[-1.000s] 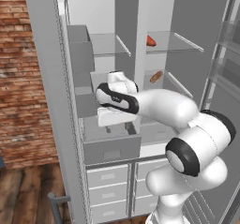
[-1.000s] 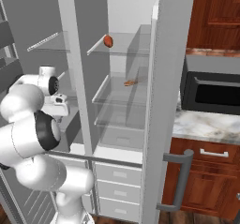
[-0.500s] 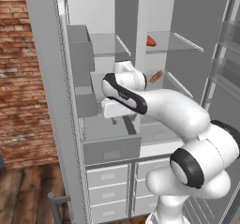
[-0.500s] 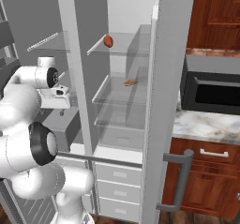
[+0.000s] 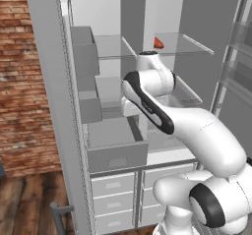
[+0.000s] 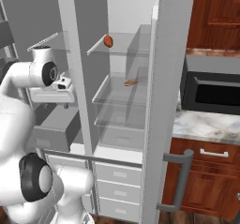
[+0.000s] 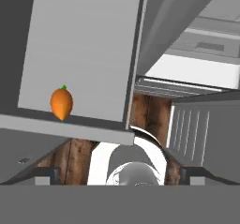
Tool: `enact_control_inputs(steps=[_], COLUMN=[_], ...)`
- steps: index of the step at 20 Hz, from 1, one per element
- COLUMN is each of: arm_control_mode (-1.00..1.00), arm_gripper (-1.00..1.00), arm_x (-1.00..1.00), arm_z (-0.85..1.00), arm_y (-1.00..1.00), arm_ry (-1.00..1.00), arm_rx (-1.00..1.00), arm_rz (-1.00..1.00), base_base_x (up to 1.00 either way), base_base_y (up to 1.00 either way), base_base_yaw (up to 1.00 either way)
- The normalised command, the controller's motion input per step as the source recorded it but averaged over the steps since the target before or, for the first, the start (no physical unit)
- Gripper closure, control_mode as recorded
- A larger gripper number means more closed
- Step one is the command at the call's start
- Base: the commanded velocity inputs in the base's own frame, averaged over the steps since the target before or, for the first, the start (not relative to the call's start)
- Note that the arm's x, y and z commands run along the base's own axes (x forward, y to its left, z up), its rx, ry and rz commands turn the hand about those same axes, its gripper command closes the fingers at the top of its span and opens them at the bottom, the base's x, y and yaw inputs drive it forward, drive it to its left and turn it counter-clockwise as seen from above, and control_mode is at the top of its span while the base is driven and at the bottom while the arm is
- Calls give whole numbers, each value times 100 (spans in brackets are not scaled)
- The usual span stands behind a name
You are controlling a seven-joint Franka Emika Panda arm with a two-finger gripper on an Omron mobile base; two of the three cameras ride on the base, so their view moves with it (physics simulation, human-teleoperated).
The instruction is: Take the carrot and sweet potato from the fridge shelf and place them in the freezer drawer to begin freezing them.
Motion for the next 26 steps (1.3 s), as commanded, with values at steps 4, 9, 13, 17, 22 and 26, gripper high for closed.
enact_control_inputs(steps=[4,9,13,17,22,26], arm_control_mode=[-100,-100,-100,-100,-100,-100], arm_gripper=[-100,-100,-100,-100,-100,-100], arm_x=[-25,-15,0,0,0,14], arm_z=[54,66,79,77,65,63], arm_y=[-58,-62,-56,-45,-39,-35], arm_ry=[-26,-27,-31,-32,-28,-21], arm_rx=[0,0,-1,-2,0,0], arm_rz=[0,0,0,0,0,0], base_base_x=[0,0,0,0,0,0], base_base_y=[0,0,0,0,0,0], base_base_yaw=[0,0,0,0,0,0])
